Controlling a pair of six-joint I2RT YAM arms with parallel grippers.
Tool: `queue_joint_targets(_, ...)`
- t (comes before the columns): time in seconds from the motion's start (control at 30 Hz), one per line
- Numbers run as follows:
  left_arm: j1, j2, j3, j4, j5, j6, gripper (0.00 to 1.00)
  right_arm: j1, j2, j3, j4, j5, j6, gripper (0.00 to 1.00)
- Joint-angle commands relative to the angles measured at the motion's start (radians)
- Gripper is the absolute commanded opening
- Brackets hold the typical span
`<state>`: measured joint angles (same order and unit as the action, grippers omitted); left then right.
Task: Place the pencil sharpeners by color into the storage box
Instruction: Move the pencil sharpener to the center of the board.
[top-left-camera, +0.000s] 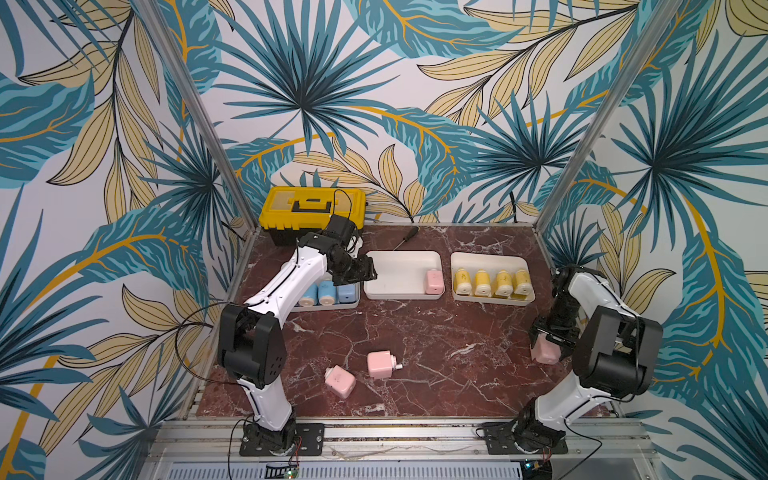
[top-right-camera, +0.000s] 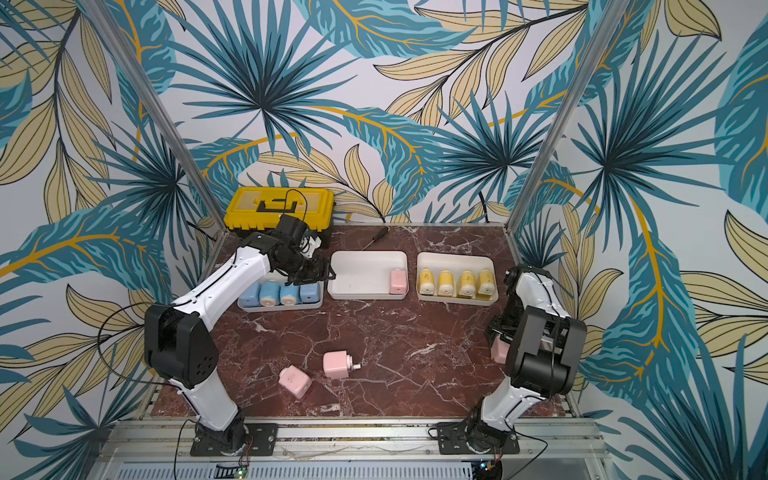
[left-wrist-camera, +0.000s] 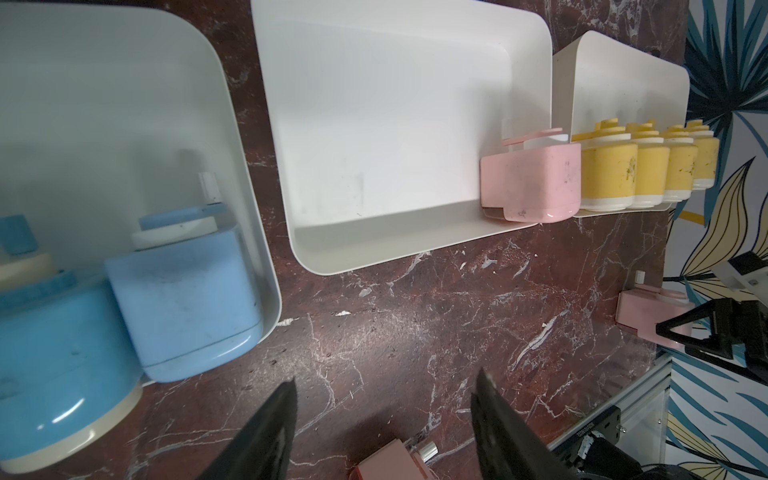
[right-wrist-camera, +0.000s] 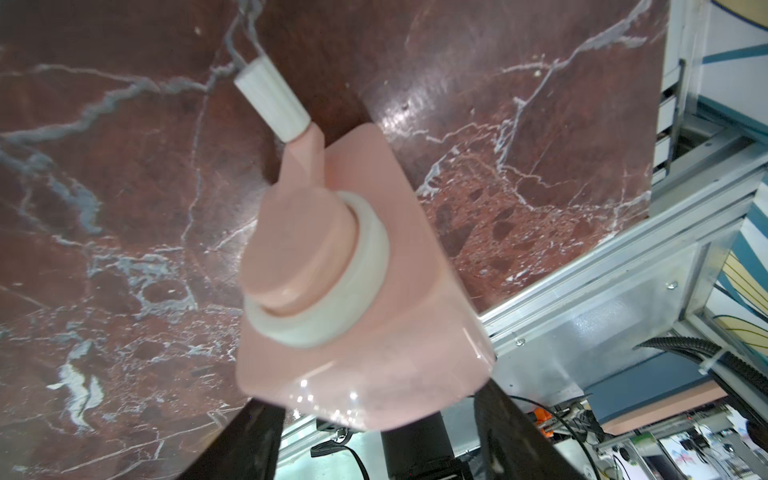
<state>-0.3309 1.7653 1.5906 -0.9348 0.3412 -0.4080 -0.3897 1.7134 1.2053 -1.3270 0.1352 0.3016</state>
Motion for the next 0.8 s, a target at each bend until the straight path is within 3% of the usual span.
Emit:
queue_joint_targets(0.0, 0.007, -0.001, 0.033, 0.002, 0.008, 0.011, 0.69, -0.006, 0.039, 0.007, 0.025, 0.005, -0.029, 0.73)
queue_joint_targets(0.43, 0.009, -0.023, 0.023, 0.002, 0.005, 0.003, 0.68, -0.011, 0.089, 0.022, 0.06, -0.053, -0.039, 0.59)
queue_joint_targets(0.77, 0.008, -0.041, 0.002, 0.002, -0.002, 0.006, 0.68, -0.009, 0.095, -0.005, 0.105, -0.177, -0.017, 0.48)
